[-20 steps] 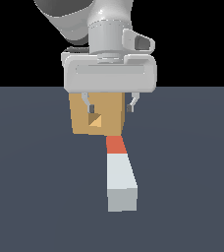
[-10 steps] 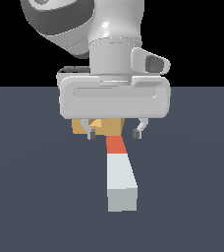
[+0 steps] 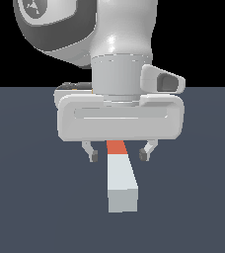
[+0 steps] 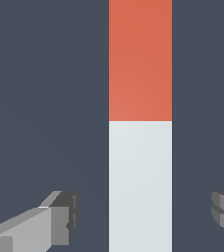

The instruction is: Insert the peg into the horizontal hole in a box.

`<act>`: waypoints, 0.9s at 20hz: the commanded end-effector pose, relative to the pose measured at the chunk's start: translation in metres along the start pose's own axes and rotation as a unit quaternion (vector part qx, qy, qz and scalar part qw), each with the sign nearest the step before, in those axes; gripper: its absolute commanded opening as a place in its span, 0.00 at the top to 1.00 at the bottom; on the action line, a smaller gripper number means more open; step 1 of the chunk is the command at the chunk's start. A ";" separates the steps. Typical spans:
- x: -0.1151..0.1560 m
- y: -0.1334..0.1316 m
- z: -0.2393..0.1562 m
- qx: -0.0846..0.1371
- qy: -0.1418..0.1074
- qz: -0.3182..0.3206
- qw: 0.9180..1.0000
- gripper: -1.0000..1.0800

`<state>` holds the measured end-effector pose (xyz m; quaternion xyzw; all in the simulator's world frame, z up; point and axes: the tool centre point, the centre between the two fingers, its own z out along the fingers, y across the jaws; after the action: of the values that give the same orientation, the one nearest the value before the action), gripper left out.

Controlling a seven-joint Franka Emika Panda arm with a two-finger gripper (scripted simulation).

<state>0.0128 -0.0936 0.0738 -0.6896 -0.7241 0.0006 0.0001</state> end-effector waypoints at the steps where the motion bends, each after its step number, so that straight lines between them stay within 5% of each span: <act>1: 0.000 0.000 0.000 0.000 0.000 0.000 1.000 0.04; 18: 0.000 0.001 0.050 -0.001 0.000 -0.001 1.000 0.04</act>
<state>0.0126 -0.0935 0.0249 -0.6891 -0.7247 0.0006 0.0008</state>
